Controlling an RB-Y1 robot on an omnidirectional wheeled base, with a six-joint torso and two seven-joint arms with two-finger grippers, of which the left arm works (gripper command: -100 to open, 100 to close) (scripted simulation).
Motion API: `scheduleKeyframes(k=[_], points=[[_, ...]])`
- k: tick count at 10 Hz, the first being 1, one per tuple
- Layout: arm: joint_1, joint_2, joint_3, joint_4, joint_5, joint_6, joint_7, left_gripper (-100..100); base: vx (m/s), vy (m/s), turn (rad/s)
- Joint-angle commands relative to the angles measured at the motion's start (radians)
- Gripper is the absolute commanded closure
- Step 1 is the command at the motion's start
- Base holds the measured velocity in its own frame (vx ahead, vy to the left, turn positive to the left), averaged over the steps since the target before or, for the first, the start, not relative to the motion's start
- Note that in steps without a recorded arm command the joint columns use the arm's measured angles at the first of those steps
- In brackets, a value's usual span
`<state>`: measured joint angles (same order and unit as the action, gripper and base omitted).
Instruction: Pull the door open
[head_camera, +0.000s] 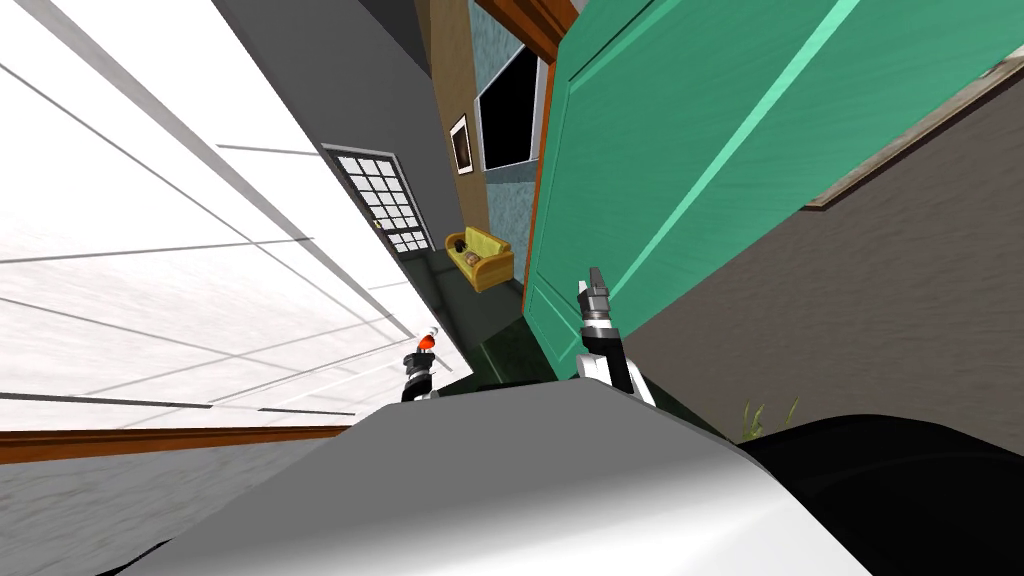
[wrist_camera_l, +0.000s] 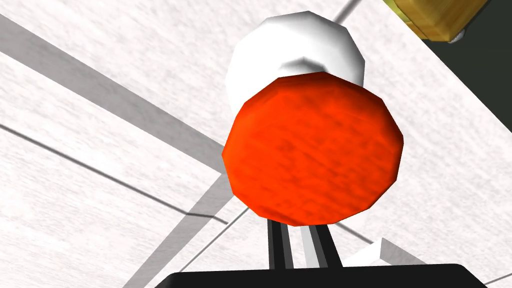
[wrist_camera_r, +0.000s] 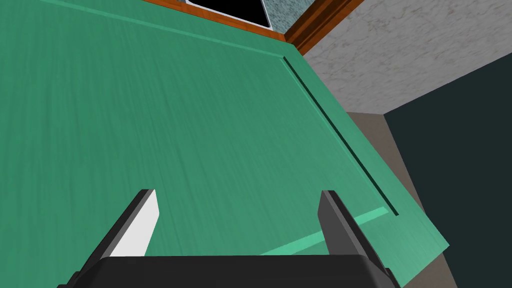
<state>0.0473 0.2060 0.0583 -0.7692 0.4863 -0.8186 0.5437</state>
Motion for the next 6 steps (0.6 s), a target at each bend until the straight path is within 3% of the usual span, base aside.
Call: scheduleKeyframes(k=[1,2,3,5,6], points=[[-0.005,-0.006,-0.012,-0.039,0.005,-0.002,0.03,100,-0.028,0.014,-0.04],[-0.005,-0.006,-0.012,-0.039,0.005,-0.002,0.03,100,-0.006,0.004,-0.004],[-0.007,-0.004,-0.019,-0.036,0.021,-0.003,0.071,100,-0.014,0.006,-0.062],[-0.007,-0.004,-0.019,-0.036,0.021,-0.003,0.071,100,-0.015,0.003,-0.011],[-0.009,-0.001,-0.025,-0.034,0.036,-0.004,0.11,100,-0.01,0.01,-0.053]])
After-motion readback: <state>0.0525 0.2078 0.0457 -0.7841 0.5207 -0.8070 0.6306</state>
